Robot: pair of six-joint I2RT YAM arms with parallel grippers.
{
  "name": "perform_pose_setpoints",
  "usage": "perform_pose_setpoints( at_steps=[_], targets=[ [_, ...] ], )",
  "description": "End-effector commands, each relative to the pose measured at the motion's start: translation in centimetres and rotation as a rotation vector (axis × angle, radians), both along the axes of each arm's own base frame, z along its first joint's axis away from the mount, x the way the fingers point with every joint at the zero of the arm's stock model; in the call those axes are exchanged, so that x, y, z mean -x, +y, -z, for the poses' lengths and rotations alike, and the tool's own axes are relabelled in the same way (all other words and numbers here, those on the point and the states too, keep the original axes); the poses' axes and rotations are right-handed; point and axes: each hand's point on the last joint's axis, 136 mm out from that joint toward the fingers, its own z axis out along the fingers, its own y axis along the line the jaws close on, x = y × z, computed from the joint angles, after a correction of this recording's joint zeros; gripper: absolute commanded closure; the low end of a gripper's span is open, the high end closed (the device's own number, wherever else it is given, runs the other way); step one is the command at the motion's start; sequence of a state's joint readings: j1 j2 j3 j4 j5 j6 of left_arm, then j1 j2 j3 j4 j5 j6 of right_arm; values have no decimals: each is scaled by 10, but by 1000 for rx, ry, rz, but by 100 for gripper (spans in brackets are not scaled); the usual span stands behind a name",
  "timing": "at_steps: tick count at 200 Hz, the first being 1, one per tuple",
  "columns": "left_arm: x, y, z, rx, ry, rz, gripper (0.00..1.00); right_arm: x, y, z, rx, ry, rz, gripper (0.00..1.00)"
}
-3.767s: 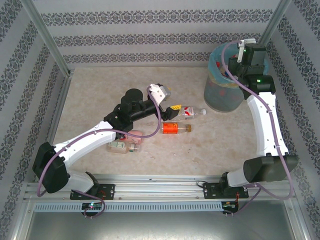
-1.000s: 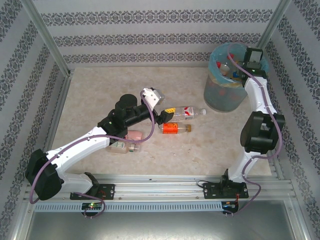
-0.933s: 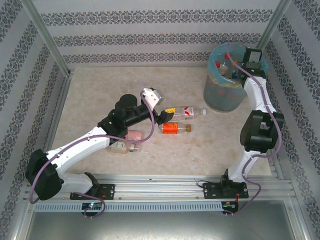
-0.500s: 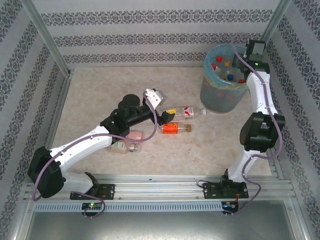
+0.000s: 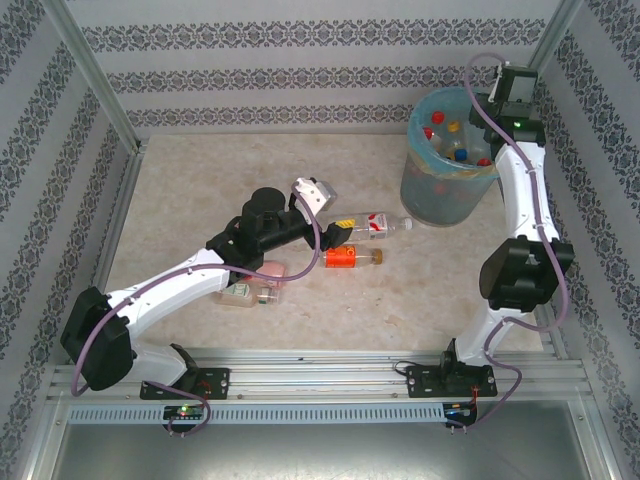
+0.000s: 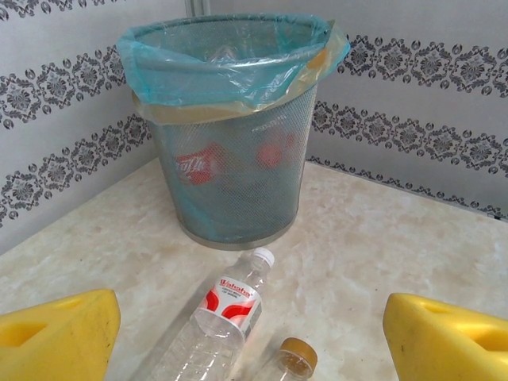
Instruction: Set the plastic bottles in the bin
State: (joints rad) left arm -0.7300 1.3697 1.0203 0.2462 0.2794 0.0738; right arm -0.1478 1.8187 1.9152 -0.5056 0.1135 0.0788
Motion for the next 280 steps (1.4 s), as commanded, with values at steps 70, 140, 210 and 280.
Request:
perform_pose_setpoints(
  at_steps=[70, 140, 210, 280],
  targets=[
    [-1, 29, 46, -258, 123, 0, 21, 30, 54, -72, -34, -137, -122, 59],
    [37, 52, 125, -591, 275, 176, 29, 130, 144, -117, -33, -300, -310, 57],
    [12, -4, 167, -611, 216, 292, 30, 208, 175, -74, -87, -317, -380, 56],
    [-10, -13, 214, -715, 258, 274, 33, 264, 147, -71, -79, -373, -326, 53]
  ],
)
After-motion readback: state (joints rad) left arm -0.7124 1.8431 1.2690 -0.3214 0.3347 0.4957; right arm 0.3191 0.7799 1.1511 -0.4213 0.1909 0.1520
